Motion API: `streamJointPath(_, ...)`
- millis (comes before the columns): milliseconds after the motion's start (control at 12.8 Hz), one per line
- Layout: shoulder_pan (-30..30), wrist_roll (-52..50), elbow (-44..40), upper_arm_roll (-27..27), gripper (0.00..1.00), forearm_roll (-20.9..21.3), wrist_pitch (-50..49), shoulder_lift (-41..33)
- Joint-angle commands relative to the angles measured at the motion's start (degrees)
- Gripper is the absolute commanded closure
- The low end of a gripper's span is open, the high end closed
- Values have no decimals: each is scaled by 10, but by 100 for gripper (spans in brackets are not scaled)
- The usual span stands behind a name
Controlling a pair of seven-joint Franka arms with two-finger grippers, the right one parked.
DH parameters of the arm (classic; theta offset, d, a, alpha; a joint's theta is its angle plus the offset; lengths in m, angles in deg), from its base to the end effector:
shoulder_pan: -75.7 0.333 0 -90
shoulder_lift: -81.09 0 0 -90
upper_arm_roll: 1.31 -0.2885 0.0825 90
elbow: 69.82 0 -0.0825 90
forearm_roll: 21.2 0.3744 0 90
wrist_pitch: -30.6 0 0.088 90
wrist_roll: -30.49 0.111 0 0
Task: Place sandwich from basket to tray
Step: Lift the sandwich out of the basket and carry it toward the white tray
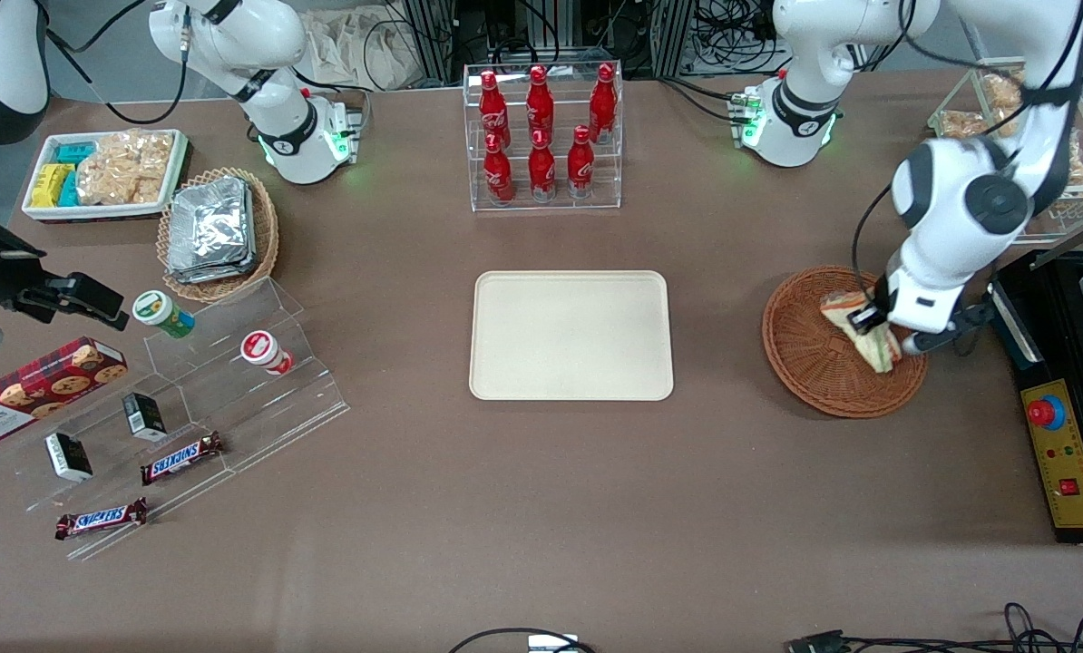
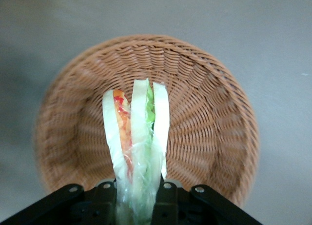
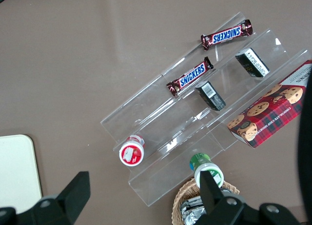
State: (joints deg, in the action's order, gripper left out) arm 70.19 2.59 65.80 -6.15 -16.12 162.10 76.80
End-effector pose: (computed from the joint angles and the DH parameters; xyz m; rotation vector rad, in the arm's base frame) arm 0.4847 -0.0036 0.3308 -3.0173 -0.6374 -0.0272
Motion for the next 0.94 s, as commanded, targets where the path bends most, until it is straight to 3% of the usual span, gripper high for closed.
streamJointPath(0,-20,3,-149,6,99,-1,-229,-45)
streamJointPath(235,-21,44,-345,32,99,-16,-418,0)
streamJointPath(470,-22,61,-402,78,99,-54,-467,18)
streamJointPath(861,-21,84,-470,291,100,-39,-467,84)
